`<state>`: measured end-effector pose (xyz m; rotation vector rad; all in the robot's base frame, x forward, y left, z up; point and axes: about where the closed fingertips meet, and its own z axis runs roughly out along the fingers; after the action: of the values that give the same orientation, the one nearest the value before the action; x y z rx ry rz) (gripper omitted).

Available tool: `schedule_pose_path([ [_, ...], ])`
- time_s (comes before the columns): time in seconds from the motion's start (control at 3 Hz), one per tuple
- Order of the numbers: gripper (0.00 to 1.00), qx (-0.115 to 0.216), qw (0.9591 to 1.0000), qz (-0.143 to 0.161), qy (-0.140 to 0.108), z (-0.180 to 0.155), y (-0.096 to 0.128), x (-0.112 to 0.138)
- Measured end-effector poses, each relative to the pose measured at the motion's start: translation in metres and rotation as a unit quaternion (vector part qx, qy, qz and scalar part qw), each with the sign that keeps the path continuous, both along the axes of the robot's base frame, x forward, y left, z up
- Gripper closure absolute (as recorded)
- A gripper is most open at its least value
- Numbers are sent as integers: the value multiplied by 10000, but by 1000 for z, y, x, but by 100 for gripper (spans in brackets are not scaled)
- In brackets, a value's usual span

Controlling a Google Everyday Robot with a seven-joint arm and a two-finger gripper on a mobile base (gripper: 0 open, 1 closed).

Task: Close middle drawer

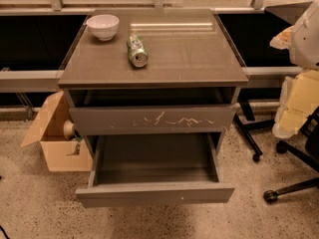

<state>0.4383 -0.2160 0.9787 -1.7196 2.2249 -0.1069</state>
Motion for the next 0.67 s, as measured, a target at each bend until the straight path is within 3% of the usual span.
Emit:
schedule_pose_path([
  [0.33,0,0,10000,0,0,0,0,0],
  [0.67,0,219,9995,211,76,-17,4,4],
])
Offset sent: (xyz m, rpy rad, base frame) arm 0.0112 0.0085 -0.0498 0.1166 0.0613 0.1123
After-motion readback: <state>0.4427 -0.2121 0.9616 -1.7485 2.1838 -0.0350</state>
